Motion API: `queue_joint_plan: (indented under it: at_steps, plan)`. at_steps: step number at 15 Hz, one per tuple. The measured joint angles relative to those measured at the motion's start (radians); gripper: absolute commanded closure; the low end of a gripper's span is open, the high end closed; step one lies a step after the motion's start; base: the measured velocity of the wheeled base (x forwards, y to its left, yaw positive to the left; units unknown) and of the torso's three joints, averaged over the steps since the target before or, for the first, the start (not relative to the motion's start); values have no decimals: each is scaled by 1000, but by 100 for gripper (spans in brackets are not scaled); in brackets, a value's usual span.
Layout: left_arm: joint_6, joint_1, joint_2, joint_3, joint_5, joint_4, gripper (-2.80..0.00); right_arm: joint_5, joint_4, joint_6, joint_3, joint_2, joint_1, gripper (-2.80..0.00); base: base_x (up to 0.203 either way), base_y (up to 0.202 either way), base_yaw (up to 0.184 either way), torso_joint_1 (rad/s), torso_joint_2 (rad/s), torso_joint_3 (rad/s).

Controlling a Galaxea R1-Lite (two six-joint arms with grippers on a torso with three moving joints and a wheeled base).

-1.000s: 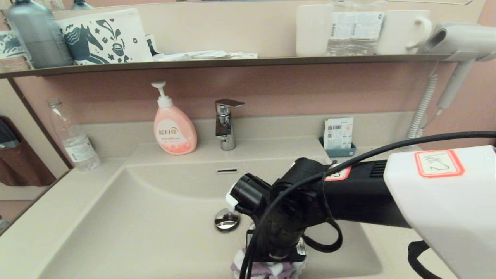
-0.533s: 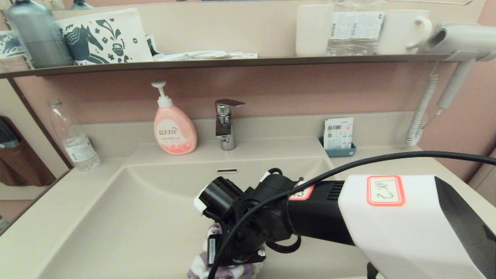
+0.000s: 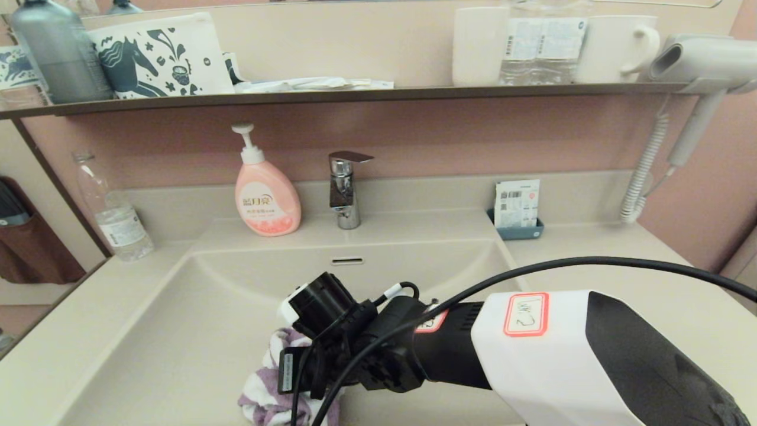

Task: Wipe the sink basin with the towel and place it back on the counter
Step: Wipe the sink

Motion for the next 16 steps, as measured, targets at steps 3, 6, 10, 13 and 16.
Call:
queue_joint_plan:
  at_steps: [3,6,10,13,16]
  plan:
    - [0,0,0,0,0,0,0,-9,-165,-35,0,29,-10,0,0,0,0,0,0,0]
    - [0,0,0,0,0,0,0,-38,-305,-99,-2,66,-32,0,0,0,0,0,0,0]
    - [0,0,0,0,0,0,0,-125,-367,-196,-2,88,-66,0,0,0,0,0,0,0]
    - [0,0,0,0,0,0,0,-206,-356,-222,1,76,-95,0,0,0,0,0,0,0]
    - [0,0,0,0,0,0,0,-254,-226,-225,8,36,-116,0,0,0,0,0,0,0]
